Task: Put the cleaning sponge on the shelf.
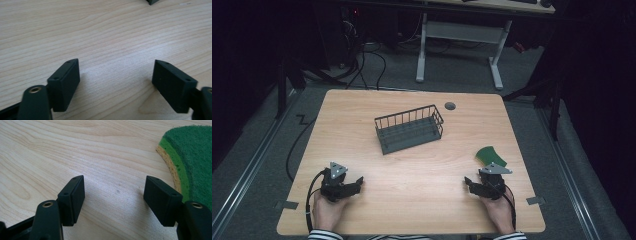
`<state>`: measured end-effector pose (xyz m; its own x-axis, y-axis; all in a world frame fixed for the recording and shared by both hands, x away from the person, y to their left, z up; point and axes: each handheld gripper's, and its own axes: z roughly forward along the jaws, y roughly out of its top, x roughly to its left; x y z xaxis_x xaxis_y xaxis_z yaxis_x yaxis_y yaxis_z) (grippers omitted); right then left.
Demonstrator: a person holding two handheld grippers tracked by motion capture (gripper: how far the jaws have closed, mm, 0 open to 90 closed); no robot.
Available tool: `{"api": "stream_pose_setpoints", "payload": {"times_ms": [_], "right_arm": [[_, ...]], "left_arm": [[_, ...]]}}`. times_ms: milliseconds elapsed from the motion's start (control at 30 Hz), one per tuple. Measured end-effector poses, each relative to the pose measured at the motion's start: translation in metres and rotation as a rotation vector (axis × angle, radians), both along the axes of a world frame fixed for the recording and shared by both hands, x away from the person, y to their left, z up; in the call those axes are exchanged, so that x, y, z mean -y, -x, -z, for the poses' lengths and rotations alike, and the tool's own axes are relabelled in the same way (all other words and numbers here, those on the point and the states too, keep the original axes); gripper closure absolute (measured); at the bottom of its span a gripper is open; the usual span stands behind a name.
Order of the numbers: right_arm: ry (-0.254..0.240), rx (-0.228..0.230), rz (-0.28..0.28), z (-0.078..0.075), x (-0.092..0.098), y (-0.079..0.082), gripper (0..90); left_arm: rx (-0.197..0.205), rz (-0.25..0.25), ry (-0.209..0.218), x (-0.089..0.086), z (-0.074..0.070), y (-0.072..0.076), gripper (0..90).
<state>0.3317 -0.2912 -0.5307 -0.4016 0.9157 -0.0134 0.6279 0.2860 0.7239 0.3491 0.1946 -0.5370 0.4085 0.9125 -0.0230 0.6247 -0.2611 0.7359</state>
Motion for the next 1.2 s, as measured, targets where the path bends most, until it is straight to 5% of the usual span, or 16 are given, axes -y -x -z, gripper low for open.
{"api": "stream_pose_setpoints", "payload": {"times_ms": [200,567,1200], "right_arm": [[-0.003,-0.001,0.003,0.000,0.000,0.000,34.3],[-0.037,-0.038,0.009,-0.006,0.004,-0.004,38.9],[-0.093,0.027,-0.110,-0.071,-0.006,-0.035,42.9]], "left_arm": [[-0.001,-0.025,-0.001,0.003,0.000,0.000,21.0],[-0.012,0.010,0.024,0.003,-0.002,-0.002,23.9],[-0.019,0.060,0.069,0.017,-0.043,-0.017,23.4]]}}
